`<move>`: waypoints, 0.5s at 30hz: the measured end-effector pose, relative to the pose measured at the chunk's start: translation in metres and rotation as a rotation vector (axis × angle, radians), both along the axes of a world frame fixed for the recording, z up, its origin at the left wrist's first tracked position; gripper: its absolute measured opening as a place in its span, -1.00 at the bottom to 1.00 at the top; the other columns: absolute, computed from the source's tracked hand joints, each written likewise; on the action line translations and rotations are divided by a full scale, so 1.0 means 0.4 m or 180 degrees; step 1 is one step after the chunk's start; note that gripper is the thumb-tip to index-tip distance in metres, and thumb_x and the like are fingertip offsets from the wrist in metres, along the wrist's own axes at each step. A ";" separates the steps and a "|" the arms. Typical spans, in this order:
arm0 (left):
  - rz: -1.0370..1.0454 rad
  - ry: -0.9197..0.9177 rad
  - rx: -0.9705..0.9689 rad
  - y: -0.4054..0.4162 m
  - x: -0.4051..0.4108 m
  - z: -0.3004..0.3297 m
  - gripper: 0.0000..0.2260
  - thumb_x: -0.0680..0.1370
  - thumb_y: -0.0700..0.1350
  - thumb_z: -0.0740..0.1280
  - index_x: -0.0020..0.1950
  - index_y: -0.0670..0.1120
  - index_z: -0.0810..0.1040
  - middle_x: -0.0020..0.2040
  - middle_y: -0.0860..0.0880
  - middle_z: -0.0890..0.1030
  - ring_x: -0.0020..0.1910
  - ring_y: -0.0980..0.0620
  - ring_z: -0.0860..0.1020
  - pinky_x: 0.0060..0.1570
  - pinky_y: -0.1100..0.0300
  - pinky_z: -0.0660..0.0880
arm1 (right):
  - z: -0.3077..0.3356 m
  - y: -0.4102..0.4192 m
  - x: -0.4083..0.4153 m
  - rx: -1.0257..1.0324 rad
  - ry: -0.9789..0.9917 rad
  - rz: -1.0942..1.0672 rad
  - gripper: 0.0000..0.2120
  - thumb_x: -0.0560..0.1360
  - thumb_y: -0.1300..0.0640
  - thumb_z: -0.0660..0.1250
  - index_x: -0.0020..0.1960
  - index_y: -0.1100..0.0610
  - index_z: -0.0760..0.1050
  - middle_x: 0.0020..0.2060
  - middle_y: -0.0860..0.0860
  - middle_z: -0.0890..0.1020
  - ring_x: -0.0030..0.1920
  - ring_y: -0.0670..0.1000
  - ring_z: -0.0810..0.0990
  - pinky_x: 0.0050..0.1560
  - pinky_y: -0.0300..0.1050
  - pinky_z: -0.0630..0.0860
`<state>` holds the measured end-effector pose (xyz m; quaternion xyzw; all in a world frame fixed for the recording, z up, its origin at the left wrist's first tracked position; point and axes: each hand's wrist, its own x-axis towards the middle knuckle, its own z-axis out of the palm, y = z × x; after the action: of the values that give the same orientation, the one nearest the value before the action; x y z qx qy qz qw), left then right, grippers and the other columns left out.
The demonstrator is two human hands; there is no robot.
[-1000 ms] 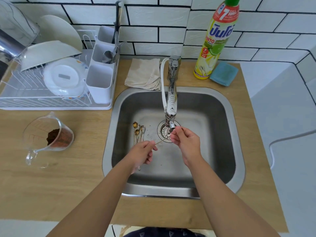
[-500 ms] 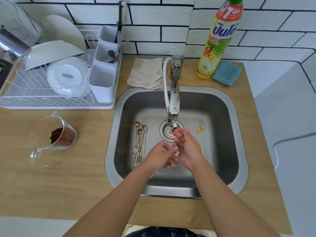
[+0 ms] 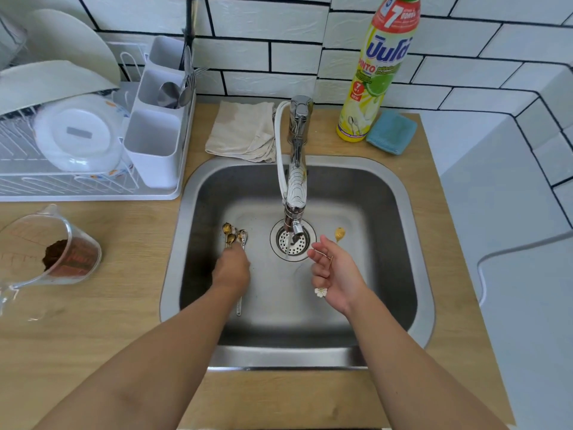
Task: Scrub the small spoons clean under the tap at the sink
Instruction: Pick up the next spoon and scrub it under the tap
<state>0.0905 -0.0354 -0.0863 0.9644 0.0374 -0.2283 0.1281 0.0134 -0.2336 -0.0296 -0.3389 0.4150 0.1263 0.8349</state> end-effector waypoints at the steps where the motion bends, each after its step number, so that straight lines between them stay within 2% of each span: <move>1: -0.0002 0.0005 0.0077 -0.001 0.002 -0.003 -0.78 0.61 -0.11 0.31 0.21 -0.17 0.46 -0.01 -0.14 0.54 -0.13 -0.07 0.52 -0.23 0.09 0.42 | 0.000 -0.003 -0.001 0.0002 -0.0024 0.0015 -0.80 0.57 -0.04 0.41 -0.04 0.09 0.51 -0.28 -0.01 0.63 -0.55 -0.14 0.22 -0.61 -0.29 0.07; 3: -0.0028 0.0048 0.0182 -0.001 0.004 -0.004 -0.82 0.61 -0.12 0.29 0.18 -0.16 0.48 -0.10 -0.10 0.49 -0.18 -0.03 0.49 -0.29 0.11 0.43 | 0.001 -0.006 -0.001 -0.0010 -0.0067 0.0025 -0.79 0.57 -0.05 0.41 -0.02 0.09 0.53 -0.27 -0.01 0.66 -0.56 -0.14 0.19 -0.61 -0.29 0.07; 6: -0.0143 0.0233 0.0157 -0.002 0.006 0.003 -0.84 0.62 -0.15 0.25 0.17 -0.13 0.49 -0.06 -0.10 0.53 -0.11 -0.06 0.56 -0.26 0.12 0.50 | 0.007 -0.005 -0.002 -0.0037 -0.0076 -0.0001 -0.77 0.57 -0.07 0.40 0.01 0.11 0.54 -0.26 0.01 0.68 -0.56 -0.14 0.17 -0.61 -0.29 0.07; 9: -0.0377 0.0325 0.0052 -0.006 -0.001 0.015 -0.84 0.63 -0.17 0.19 0.17 -0.12 0.49 0.02 -0.11 0.55 -0.07 -0.05 0.54 -0.15 0.10 0.52 | 0.015 0.004 -0.008 -0.0031 -0.0041 -0.0013 -0.74 0.58 -0.09 0.39 0.03 0.11 0.54 -0.25 0.02 0.68 -0.57 -0.14 0.16 -0.61 -0.29 0.06; 13: -0.0610 0.0070 -0.0545 -0.017 -0.027 0.041 -0.82 0.68 -0.13 0.09 0.18 -0.14 0.42 0.07 -0.17 0.49 -0.09 -0.06 0.43 -0.11 0.07 0.38 | 0.034 0.022 -0.019 -0.0088 0.0036 0.0003 -0.76 0.60 -0.07 0.38 0.01 0.12 0.55 -0.23 0.02 0.69 -0.57 -0.14 0.16 -0.60 -0.29 0.06; 15: -0.0610 0.0040 -0.0941 -0.021 -0.042 0.060 -0.83 0.69 -0.12 0.06 0.14 -0.13 0.41 0.06 -0.17 0.49 -0.07 -0.09 0.48 -0.09 0.04 0.42 | 0.042 0.033 -0.019 -0.0209 0.0060 -0.0021 -0.81 0.61 -0.02 0.37 0.03 0.12 0.56 -0.17 0.04 0.68 -0.57 -0.14 0.16 -0.59 -0.28 0.06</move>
<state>0.0737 -0.0439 -0.0623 0.9328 -0.0879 -0.2485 0.2459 0.0058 -0.2205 -0.0128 -0.3636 0.4279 0.1131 0.8197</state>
